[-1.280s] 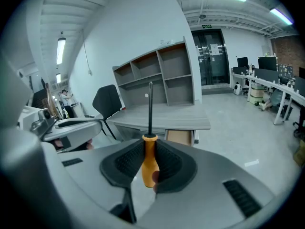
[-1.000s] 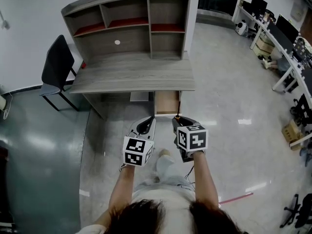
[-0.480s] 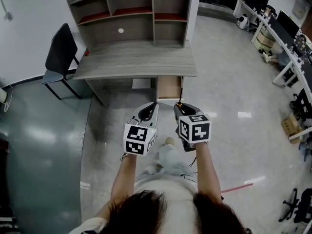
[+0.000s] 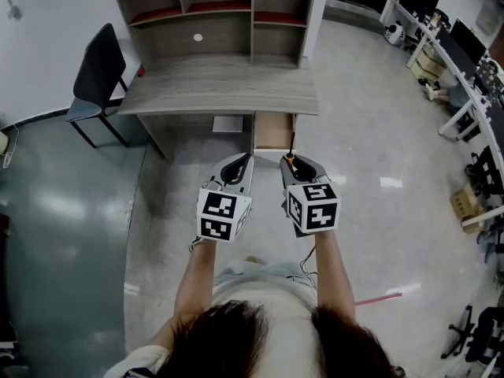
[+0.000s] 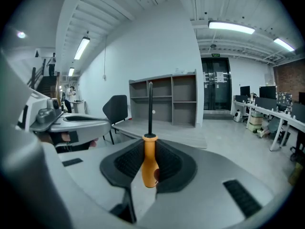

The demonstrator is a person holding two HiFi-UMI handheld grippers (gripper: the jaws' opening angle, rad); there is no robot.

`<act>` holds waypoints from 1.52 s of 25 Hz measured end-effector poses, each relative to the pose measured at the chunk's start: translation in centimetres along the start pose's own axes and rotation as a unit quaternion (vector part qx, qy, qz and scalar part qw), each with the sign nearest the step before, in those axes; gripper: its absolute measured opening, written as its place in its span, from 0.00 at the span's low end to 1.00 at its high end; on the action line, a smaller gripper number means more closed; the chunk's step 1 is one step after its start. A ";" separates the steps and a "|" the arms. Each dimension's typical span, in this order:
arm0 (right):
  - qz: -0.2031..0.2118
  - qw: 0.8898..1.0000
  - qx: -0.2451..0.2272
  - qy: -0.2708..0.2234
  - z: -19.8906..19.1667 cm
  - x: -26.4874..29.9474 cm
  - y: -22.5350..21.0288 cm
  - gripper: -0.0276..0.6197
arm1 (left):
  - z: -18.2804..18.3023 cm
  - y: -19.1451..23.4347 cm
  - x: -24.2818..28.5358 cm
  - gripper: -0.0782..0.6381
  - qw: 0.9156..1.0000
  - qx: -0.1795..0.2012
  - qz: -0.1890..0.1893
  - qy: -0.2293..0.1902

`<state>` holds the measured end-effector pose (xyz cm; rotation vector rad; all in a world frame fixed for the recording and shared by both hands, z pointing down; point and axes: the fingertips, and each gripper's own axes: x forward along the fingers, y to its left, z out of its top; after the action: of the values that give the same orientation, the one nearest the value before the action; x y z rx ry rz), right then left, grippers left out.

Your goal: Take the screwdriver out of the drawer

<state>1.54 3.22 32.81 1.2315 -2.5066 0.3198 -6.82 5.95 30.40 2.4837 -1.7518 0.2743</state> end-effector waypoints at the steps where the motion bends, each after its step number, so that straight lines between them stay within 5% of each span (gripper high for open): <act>1: -0.002 1.000 -0.005 -0.005 0.2 0.0 -0.1 0.17 | 0.1 0.0 0.0 0.13 1.000 0.002 0.001 0.000; 12: -0.014 0.998 -0.036 -0.042 1.0 -2.1 -2.1 0.17 | 1.3 -1.5 0.1 0.13 1.000 0.009 0.023 -0.010; 38: 0.022 0.988 -0.082 -0.126 0.7 -14.6 -5.9 0.17 | 3.8 -13.9 -3.5 0.13 0.998 0.008 0.050 -0.020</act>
<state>14.47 9.94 26.88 1.2174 -2.7106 -0.0348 5.46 13.21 26.41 2.4329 -1.9018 0.2483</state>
